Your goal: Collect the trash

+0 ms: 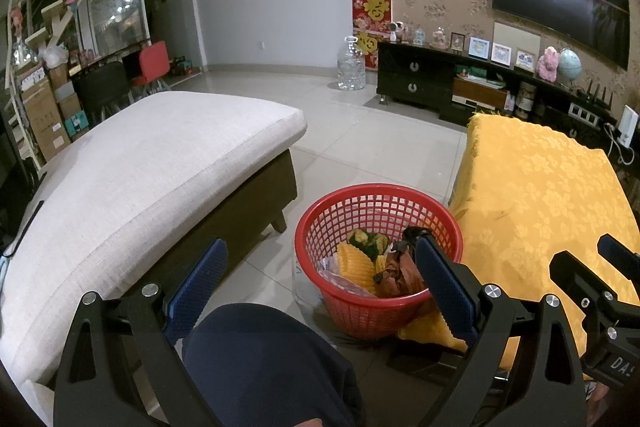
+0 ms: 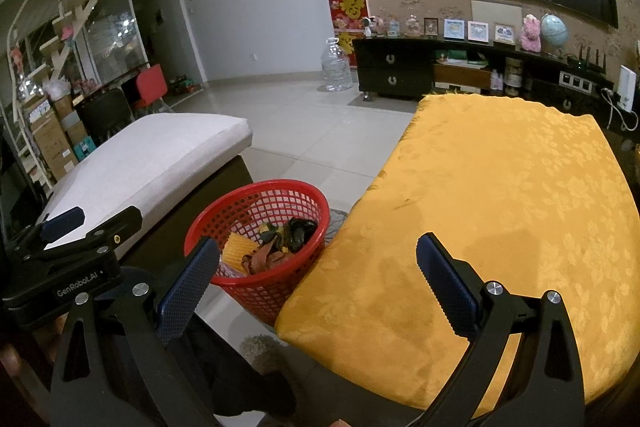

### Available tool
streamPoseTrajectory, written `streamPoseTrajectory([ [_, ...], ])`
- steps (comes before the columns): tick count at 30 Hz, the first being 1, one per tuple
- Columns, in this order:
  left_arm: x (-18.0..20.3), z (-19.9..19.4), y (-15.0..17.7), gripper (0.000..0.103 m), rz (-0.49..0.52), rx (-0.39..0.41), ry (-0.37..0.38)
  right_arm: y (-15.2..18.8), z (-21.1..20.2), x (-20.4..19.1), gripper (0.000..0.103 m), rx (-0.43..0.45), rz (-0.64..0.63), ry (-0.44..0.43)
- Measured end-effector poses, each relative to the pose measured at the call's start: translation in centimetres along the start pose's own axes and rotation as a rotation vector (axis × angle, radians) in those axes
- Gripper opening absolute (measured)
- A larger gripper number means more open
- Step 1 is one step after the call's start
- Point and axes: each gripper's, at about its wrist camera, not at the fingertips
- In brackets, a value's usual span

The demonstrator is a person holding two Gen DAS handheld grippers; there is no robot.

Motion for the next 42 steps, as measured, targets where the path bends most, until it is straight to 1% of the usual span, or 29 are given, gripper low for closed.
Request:
streamPoseTrajectory([
  [18, 0.16, 0.05, 0.03, 0.092, 0.001, 0.001, 0.0, 0.2, -0.04, 0.39, 0.096, -0.001, 0.002, 0.001],
  [31, 0.69, -0.1, 0.76, 0.092, 0.0, 0.002, 0.022, 0.18, -0.03, 0.44, 0.096, -0.002, 0.003, 0.002],
  [42, 0.51, -0.01, 0.43, 0.092, 0.001, 0.001, 0.022, 0.15, -0.02, 0.46, 0.096, -0.003, 0.003, 0.002],
])
Point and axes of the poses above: each gripper's, at about its wrist camera, not at the fingertips, and z roughly the way its jaws point, x to its right, y to its underside, and after that the axes turned 10 degrees about -z, right-handed
